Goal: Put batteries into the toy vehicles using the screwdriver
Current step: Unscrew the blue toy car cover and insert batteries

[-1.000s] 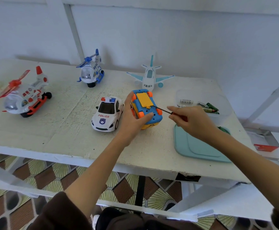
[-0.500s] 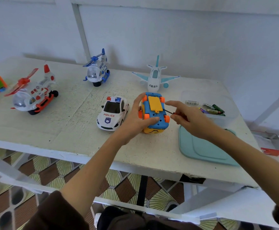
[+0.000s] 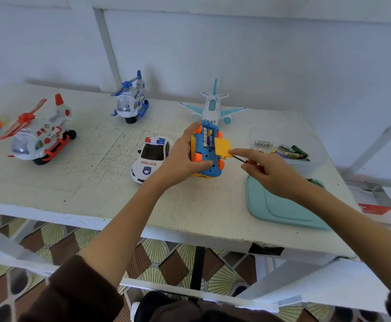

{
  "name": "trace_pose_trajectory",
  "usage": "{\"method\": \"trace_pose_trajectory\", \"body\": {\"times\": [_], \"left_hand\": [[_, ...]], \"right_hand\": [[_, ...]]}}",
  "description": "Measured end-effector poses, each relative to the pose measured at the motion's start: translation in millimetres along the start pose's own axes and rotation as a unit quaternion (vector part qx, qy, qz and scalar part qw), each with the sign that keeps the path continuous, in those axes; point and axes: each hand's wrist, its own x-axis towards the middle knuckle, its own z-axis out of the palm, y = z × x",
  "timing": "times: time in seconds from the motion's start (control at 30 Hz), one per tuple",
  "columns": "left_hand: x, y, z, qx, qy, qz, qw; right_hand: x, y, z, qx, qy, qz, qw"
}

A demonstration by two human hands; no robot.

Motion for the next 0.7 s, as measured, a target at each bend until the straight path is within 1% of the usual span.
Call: {"method": "trace_pose_trajectory", "body": {"times": [0.13, 0.27, 0.43, 0.53, 0.63, 0.7], "left_hand": [[13.4, -5.4, 2.9, -0.006, 0.027, 0.003, 1.000], [22.5, -14.4, 6.4, 0.008, 0.051, 0.003, 0.999], [32.0, -21.4, 9.4, 0.004, 0.042, 0.011, 0.999], [37.3, -20.9, 8.3, -0.017, 0.032, 0.017, 0.999], [42.0, -24.1, 7.5, -0.026, 0.024, 0.027, 0.999], [36.5, -13.1, 8.2, -0.036, 0.020, 0.041, 0.998]], "right_hand": [[-18.3, 14.5, -5.8, -0.004, 0.001, 0.017, 1.000], [-35.3, 26.5, -7.9, -0.042, -0.051, 0.060, 0.996], [-25.4, 5.0, 1.6, -0.121, -0.121, 0.041, 0.984], [-18.5, -1.8, 15.6, -0.155, -0.159, 0.039, 0.974], [-16.0, -4.3, 21.5, -0.162, -0.192, 0.051, 0.967], [-15.5, -3.7, 15.8, -0.141, -0.203, 0.061, 0.967]]}}
